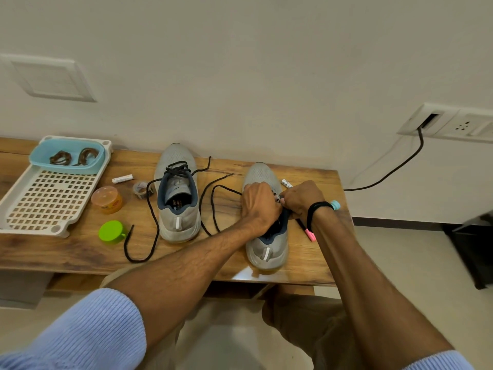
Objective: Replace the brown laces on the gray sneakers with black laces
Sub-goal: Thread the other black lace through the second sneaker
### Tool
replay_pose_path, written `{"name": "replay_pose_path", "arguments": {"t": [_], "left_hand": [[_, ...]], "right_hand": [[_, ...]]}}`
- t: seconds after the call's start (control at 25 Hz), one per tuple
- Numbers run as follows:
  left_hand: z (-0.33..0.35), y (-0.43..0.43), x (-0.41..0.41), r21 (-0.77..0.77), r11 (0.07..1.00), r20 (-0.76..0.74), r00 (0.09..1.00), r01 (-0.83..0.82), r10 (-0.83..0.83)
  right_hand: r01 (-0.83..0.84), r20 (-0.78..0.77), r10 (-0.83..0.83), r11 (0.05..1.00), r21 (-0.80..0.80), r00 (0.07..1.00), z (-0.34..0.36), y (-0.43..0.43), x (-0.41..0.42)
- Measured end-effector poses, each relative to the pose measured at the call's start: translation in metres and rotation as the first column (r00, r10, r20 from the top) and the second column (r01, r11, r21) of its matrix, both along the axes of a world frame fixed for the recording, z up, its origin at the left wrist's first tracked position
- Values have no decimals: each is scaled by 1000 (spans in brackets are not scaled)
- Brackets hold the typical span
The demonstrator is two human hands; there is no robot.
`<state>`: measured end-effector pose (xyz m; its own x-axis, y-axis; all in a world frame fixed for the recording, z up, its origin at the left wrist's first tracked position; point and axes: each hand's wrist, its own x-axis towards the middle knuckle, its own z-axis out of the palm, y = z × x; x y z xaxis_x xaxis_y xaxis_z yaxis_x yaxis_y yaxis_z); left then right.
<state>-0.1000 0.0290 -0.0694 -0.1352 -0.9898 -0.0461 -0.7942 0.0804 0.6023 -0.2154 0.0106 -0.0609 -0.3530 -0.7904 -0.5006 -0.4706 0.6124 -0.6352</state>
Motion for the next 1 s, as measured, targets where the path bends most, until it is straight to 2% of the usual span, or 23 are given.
{"name": "replay_pose_path", "arguments": {"t": [0.24,0.36,0.56,0.84,1.0], "left_hand": [[4,1,0,22,998,-8,998,-55,55],[8,0,0,15,999,12,999,-40,39],[3,0,3,34,999,-40,999,-28,29],[-3,3,4,-17,997,71,995,71,-69],[8,0,15,-48,989,14,990,139,-139]], "right_hand": [[-102,-206,81,990,-93,975,17,14,15],[-97,-231,66,987,-124,971,18,15,15],[-118,-286,71,981,-152,955,17,16,16],[-51,-203,23,990,-134,979,16,19,12],[19,-64,-23,997,-72,998,16,15,11]]}}
